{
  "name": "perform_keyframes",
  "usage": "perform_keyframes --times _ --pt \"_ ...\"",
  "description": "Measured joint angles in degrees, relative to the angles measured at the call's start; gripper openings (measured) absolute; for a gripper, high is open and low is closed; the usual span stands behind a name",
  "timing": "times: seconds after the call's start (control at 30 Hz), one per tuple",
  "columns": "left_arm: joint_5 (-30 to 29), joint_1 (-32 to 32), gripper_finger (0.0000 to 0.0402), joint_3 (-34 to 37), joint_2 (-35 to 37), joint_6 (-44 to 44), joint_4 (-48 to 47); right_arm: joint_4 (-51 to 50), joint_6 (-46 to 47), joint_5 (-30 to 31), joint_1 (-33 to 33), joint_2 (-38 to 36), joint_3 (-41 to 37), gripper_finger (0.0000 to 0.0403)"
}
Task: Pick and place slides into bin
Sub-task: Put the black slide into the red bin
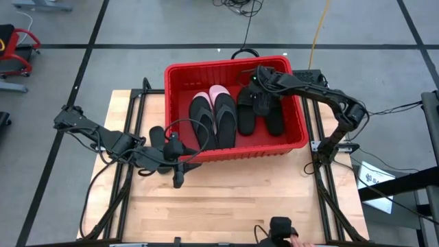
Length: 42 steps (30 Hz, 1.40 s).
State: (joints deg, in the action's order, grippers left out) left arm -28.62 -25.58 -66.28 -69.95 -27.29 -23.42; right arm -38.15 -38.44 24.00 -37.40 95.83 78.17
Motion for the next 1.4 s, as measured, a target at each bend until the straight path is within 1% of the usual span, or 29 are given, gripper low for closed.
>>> perform_keyframes --times 0.03,0.23,0.4,0.53,0.6,0.73,0.83,0.93,1.07,1.27,1.4 --pt "0.02 0.0 0.0205 0.0 0.0 0.0 0.0 -0.08 -0.25 0.32 0.01 -0.19 0.02 0.0012" --pt "-0.02 0.0 0.0205 0.0 0.0 -0.24 0.11 -1.12 -3.51 0.59 1.71 -2.68 0.02 0.0004" --pt "-0.02 0.0 0.0205 0.0 0.0 -0.34 0.17 -3.24 -5.86 6.17 5.1 -6.86 0.02 0.0003" --pt "-0.02 0.0 0.0205 0.0 0.0 -0.47 0.23 -6.34 -4.94 6.51 7.12 -9.85 0.02 0.0002" --pt "-0.02 0.0 0.0205 0.0 0.0 -0.52 0.52 -6.31 -4.32 7.5 7.9 -11.01 -0.32 0.0001" --pt "-0.02 0.0 0.0205 0.0 0.0 -0.66 1.25 -5.06 -4.28 9.05 9.0 -13.57 -4.03 0.0001" --pt "-0.02 0.0 0.0205 0.0 0.0 -0.66 1.24 -3.29 -4.11 9.25 9.68 -15.58 -9.02 0.0001" --pt "0.0 0.01 0.0205 0.0 0.0 -0.66 1.22 0.65 -3.92 9.5 10.39 -17.7 -14.11 0.0001" --pt "0.0 0.0 0.0205 0.0 0.0 -0.44 1.22 4.49 -4.25 12.47 11.65 -19.8 -19.48 0.0001" --pt "0.0 0.07 0.0205 0.0 0.0 -0.44 1.25 5.68 -4.37 11.84 12.07 -21.33 -23.61 0.0" --pt "0.0 0.07 0.0205 0.0 0.0 -0.46 1.25 5.79 -4.81 11.86 12.08 -21.35 -24.56 0.0005"
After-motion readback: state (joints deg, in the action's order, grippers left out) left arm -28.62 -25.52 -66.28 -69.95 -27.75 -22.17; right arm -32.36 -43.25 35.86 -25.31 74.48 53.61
